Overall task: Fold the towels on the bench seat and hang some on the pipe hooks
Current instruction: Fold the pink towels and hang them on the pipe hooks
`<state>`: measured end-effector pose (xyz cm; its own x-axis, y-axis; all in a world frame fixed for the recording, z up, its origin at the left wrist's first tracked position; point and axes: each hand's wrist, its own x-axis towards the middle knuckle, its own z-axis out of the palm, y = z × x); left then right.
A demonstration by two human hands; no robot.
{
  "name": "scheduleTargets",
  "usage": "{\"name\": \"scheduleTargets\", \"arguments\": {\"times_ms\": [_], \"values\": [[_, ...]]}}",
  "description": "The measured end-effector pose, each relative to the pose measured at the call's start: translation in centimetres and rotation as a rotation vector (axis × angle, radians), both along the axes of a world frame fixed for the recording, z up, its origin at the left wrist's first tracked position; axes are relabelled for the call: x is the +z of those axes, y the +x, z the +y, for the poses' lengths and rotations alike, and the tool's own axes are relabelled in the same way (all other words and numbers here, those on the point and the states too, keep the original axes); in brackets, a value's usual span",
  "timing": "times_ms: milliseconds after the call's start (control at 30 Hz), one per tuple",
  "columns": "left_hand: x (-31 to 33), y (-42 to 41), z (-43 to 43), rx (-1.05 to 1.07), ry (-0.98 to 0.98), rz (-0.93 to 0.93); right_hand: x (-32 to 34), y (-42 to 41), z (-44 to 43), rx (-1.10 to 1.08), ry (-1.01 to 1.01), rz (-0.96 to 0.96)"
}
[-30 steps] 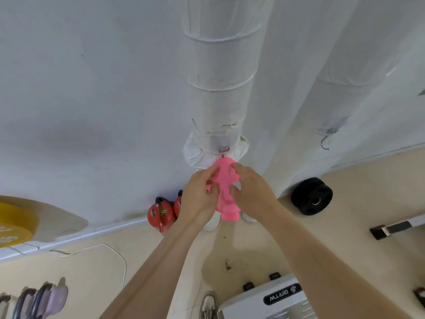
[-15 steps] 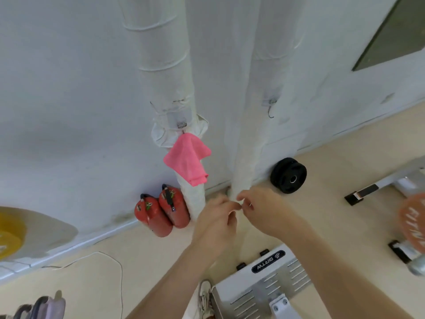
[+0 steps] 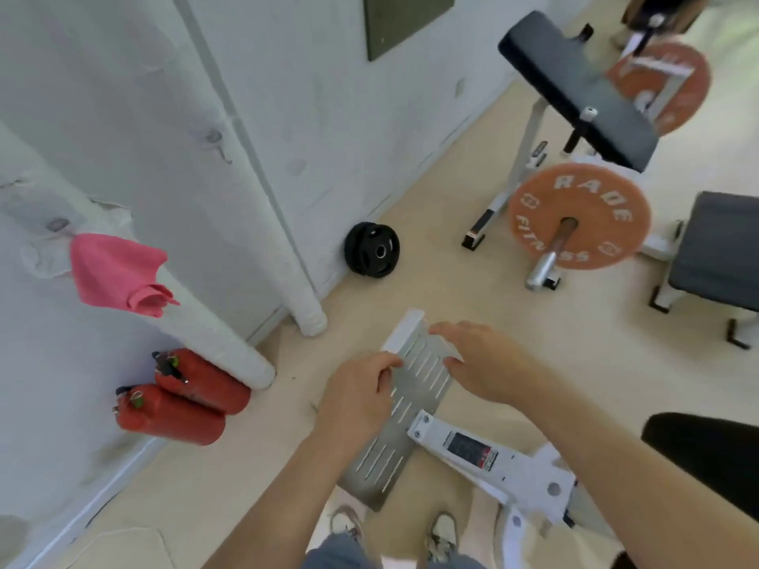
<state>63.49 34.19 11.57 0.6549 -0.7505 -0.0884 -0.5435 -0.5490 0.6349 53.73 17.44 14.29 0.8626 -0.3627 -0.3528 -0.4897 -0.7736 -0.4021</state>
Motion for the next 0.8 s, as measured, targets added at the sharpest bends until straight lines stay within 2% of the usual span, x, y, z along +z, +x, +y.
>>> {"name": "scheduleTargets", "arguments": {"times_ms": [100,267,467,633,800], "values": [[-2.0,-4.5,-1.3,-0.188,0.06,-0.015,-2.2,-6.3,-1.2,-0.152,0.019,0.112],[-5.6,-12.1,-1.3,-0.469,0.12,0.142,-5.3,-15.4,0.1,-0.345,0.064,0.233],[-8.9,-18.7,1.6,-0.63,0.089,0.187,-9.0,-27.5,5.6,-0.625,0.118,0.335],[-11.1,-23.9,4.1,-0.798,0.213,0.211,-9.4,-36.5,10.5,-0.83,0.122,0.394],[-12.1,-29.7,4.8,-0.818,0.271,0.245,-11.0,-44.0,13.7,-0.91,0.144,0.452]]}}
